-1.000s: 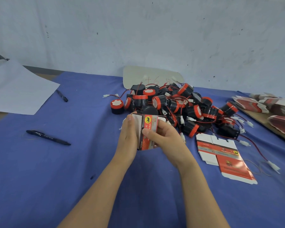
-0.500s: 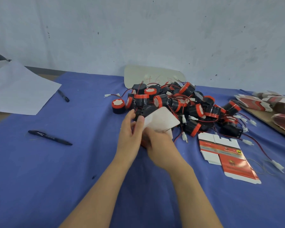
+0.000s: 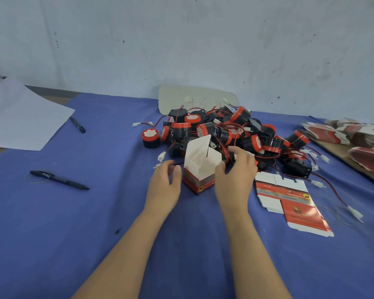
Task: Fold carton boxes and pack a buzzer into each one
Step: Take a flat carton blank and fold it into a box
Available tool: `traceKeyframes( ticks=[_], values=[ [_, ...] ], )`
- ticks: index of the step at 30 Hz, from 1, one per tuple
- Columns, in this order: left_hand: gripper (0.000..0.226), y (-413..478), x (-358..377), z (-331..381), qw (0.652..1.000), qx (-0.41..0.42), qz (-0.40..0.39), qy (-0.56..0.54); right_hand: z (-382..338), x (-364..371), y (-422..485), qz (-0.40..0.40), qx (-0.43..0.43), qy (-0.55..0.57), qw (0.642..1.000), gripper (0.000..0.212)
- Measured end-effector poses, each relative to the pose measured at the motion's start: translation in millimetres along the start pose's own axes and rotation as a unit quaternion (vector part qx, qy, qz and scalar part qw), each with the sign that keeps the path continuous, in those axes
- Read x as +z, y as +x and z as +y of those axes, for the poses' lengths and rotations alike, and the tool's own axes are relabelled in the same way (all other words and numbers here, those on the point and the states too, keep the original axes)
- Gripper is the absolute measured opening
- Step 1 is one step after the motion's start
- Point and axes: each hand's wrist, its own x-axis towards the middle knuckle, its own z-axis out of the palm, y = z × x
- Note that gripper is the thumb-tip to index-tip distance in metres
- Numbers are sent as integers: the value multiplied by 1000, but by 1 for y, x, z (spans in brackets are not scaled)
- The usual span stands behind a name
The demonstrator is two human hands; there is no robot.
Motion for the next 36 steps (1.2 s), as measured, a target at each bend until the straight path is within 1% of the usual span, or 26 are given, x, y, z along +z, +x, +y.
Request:
traceKeyframes(
  ticks=[2, 3, 4, 5, 7, 8, 10, 12, 14, 15, 16, 18, 21, 22, 23, 24, 26, 28, 30, 31, 32, 34, 36],
  values=[
    [33, -2, 0, 4, 999, -11, -3, -39, 4, -2, 3, -41, 74, 60, 995, 48],
    [26, -4, 1, 5, 998, -15, -10, -52, 5, -1, 3, -69, 96, 89, 989, 49],
    [17, -5, 3, 7, 998, -19, -20, -59, 6, 0, 2, -94, 99, 104, 985, 45],
    [11, -5, 6, 9, 998, -17, -28, -61, 6, 2, 1, -112, 81, 97, 986, 38],
    [12, -5, 9, 11, 997, -13, -32, -68, 5, 8, -2, -132, 32, 39, 990, 25],
    [12, -4, 8, 11, 997, -16, -27, -76, 5, 10, -3, -140, 18, 18, 990, 24],
    [18, -2, 5, 9, 996, -21, -15, -89, 6, 13, -4, -154, 18, 23, 988, 33],
    [26, 0, 4, 7, 996, -28, -11, -84, 7, 17, -6, -189, 16, 29, 981, 34],
    [35, 1, 5, 4, 997, -31, -12, -70, 8, 23, -10, -228, 9, 11, 974, 22],
    [41, 2, 6, 3, 997, -31, -14, -65, 8, 25, -12, -227, 17, 15, 974, 12],
    [48, 2, 6, 2, 998, -30, -15, -60, 9, 26, -12, -217, 29, 27, 975, 7],
    [60, 2, 5, 0, 998, -24, -19, -54, 10, 25, -13, -206, 30, 65, 976, 27],
    [60, 2, 3, 0, 997, -15, -21, -78, 8, 21, -11, -245, 1, 124, 962, 76],
    [58, 3, 2, 1, 995, -14, -19, -93, 7, 19, -11, -260, -15, 138, 956, 83],
    [56, 3, 1, 1, 994, -15, -15, -109, 6, 17, -10, -270, -27, 150, 951, 83],
    [52, 4, -1, 0, 993, -18, -8, -118, 6, 14, -8, -274, -31, 163, 947, 75],
    [41, 7, -3, -2, 995, -15, 14, -95, 8, 10, -4, -283, -25, 180, 942, 52],
    [33, 8, -5, -6, 997, 6, 35, -61, 9, 7, -4, -330, -22, 174, 927, 33],
    [32, 9, -7, -9, 997, 21, 51, -45, 10, 6, -4, -379, -7, 184, 907, 21],
    [33, 10, -8, -10, 998, 24, 51, -38, 11, 6, -4, -390, 6, 194, 900, 17],
    [32, 11, -10, -11, 998, 21, 44, -32, 13, 6, -3, -396, 19, 200, 896, 15],
    [32, 13, -15, -12, 998, 0, 29, -49, 16, 6, -3, -407, 32, 196, 892, 17],
    [37, 15, -22, -9, 992, -33, 16, -122, 20, 6, -4, -410, 32, 167, 896, 27]
  ],
)
